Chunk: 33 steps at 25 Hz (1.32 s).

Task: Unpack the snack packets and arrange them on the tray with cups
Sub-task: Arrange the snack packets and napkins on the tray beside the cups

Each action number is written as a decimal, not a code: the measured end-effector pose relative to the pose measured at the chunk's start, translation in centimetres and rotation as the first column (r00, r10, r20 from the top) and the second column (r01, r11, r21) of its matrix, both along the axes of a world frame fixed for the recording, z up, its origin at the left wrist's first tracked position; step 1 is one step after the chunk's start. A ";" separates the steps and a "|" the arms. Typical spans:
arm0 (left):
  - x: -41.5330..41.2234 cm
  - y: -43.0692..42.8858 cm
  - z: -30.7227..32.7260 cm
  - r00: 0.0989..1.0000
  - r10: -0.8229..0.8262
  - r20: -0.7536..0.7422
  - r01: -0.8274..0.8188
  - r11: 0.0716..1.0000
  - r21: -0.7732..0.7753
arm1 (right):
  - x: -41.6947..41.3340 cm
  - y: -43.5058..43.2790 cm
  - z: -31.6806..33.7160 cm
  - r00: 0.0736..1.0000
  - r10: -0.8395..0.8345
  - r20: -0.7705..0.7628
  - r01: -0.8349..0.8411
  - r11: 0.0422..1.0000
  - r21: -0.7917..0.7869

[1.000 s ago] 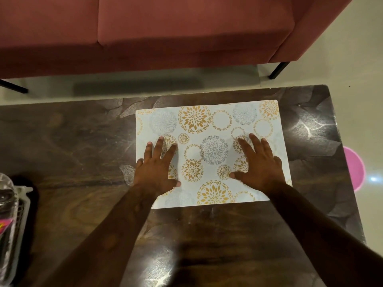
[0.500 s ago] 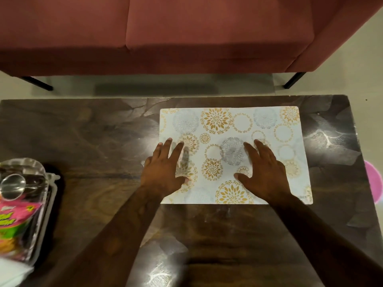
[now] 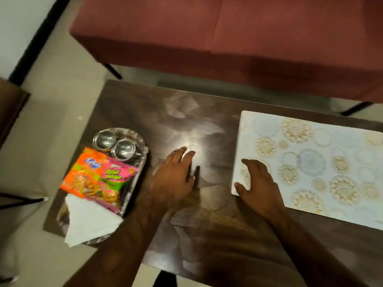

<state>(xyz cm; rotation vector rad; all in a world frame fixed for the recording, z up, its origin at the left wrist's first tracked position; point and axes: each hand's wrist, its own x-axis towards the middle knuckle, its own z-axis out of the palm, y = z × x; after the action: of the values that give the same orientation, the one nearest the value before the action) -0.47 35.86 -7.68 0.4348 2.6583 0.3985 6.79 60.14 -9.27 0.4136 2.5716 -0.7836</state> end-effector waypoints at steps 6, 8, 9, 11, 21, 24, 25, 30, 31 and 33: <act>-0.7 -15.8 3.5 0.995 0.093 -0.037 -0.090 0.994 0.063 | -1.5 -15.3 1.9 0.994 0.086 0.065 -0.073 0.982 -0.176; -1.1 -20.0 4.1 0.990 0.140 -0.034 -0.136 0.987 0.090 | -2.2 -19.7 1.9 0.988 0.036 0.149 0.009 0.956 -0.294; -1.2 -21.9 4.4 0.986 0.161 -0.032 -0.156 0.982 0.110 | -2.4 -21.8 1.8 0.980 -0.011 0.199 0.080 0.937 -0.341; -1.7 -25.4 4.6 0.970 0.244 -0.023 -0.237 0.957 0.166 | -3.0 -25.4 1.5 0.962 -0.093 0.258 0.181 0.921 -0.345; -1.4 -38.9 -1.8 0.603 0.666 0.439 -0.763 0.643 0.071 | -4.2 -33.1 -1.4 0.840 -0.276 0.468 0.447 0.839 -0.309; -0.6 -38.7 -3.7 0.606 0.613 0.507 -0.744 0.662 0.090 | -4.5 -33.7 -2.0 0.814 -0.313 0.489 0.505 0.797 -0.331; -0.4 -38.4 -4.1 0.612 0.600 0.515 -0.740 0.665 0.103 | -4.6 -33.8 -2.2 0.810 -0.316 0.493 0.515 0.785 -0.343; -1.3 -38.0 -5.2 0.628 0.527 0.573 -0.719 0.673 0.170 | -5.3 -34.4 -3.3 0.787 -0.371 0.492 0.572 0.738 -0.358; -1.6 -38.1 -5.3 0.641 0.518 0.566 -0.705 0.689 0.168 | -5.5 -34.6 -3.5 0.774 -0.388 0.500 0.591 0.725 -0.353; -1.9 -38.3 -5.8 0.652 0.516 0.556 -0.690 0.707 0.153 | -5.6 -34.7 -4.0 0.753 -0.415 0.510 0.621 0.706 -0.342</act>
<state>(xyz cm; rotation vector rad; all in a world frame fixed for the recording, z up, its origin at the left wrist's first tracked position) -2.38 -2.44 -13.45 -0.4731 2.1518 1.0567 1.21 25.42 -13.22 1.0541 1.7679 -1.3556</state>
